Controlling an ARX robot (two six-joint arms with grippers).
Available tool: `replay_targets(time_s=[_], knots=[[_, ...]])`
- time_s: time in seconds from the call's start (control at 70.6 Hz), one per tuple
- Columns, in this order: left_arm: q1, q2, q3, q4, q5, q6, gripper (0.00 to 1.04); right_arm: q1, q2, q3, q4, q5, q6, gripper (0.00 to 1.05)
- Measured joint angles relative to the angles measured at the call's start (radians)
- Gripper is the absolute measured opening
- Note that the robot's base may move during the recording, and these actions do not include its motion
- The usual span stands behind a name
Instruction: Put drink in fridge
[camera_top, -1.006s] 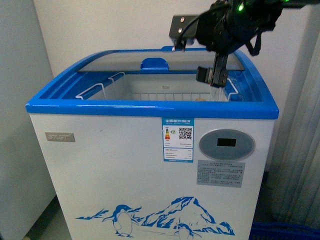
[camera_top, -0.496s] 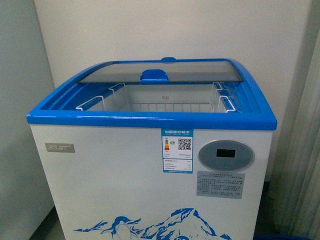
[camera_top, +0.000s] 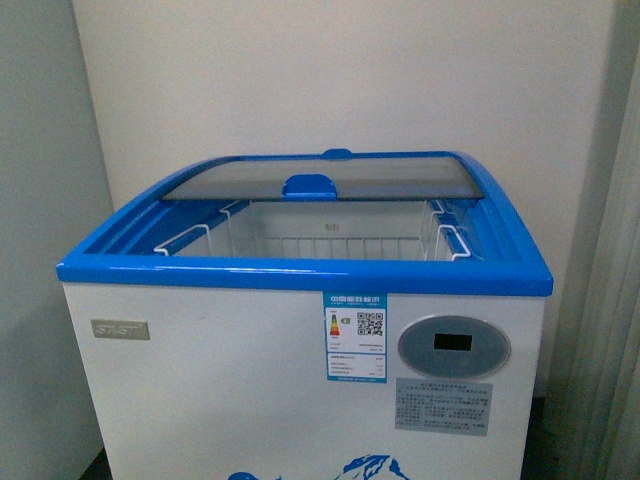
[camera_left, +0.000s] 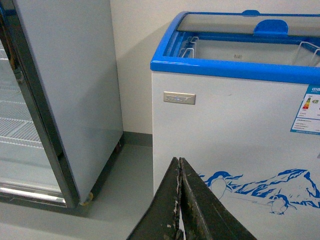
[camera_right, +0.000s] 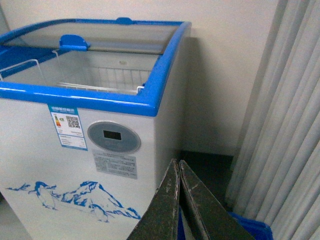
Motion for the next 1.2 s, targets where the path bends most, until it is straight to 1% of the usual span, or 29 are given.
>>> replay_targets(time_s=[0.425,0.822,0.992,1.02,1.105,1.205], knots=[[0.0,0.0,0.0,0.0,0.0,0.0,0.03,0.0,-0.146,-0.122,-0.023,0.0,0.0,0.03],[0.0,0.0,0.0,0.0,0.0,0.0,0.03,0.0,-0.258,-0.171,-0.087,0.0,0.0,0.03],[0.0,0.0,0.0,0.0,0.0,0.0,0.03,0.0,-0.303,-0.193,-0.089,0.0,0.0,0.03],[0.0,0.0,0.0,0.0,0.0,0.0,0.03,0.0,-0.313,-0.193,-0.098,0.0,0.0,0.03],[0.0,0.0,0.0,0.0,0.0,0.0,0.03,0.0,-0.426,-0.193,-0.247,0.0,0.0,0.03],[0.0,0.0,0.0,0.0,0.0,0.0,0.03,0.0,-0.482,-0.193,-0.269,0.0,0.001,0.03]])
